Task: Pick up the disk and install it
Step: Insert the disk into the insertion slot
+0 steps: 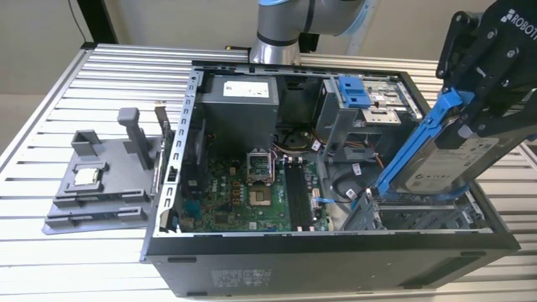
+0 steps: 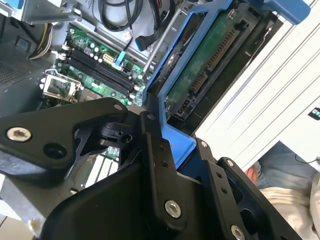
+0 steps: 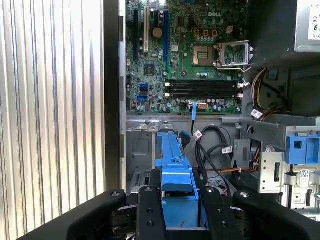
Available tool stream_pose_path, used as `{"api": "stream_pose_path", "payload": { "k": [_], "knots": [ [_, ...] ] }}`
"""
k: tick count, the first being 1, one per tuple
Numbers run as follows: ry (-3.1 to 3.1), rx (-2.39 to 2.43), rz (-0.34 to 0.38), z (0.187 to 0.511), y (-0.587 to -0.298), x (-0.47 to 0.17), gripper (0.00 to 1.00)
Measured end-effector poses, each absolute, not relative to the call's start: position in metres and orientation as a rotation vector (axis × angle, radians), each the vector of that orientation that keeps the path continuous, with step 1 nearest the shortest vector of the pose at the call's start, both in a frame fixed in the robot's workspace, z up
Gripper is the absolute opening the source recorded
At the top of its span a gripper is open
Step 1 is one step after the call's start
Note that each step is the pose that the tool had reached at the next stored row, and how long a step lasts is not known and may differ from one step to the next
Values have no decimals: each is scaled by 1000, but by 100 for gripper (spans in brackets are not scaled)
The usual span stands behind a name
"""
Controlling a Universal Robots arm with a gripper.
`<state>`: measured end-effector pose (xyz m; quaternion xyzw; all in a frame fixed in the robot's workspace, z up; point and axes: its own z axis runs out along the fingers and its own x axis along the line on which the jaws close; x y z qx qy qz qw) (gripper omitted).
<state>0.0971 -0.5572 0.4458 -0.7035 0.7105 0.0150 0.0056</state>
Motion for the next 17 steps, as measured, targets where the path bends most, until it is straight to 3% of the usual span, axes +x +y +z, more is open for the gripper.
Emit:
{"api": "stream_pose_path", "payload": {
  "k": [17],
  "knots": [
    [2219,-2209,46,423,-557,97,0]
  ]
}}
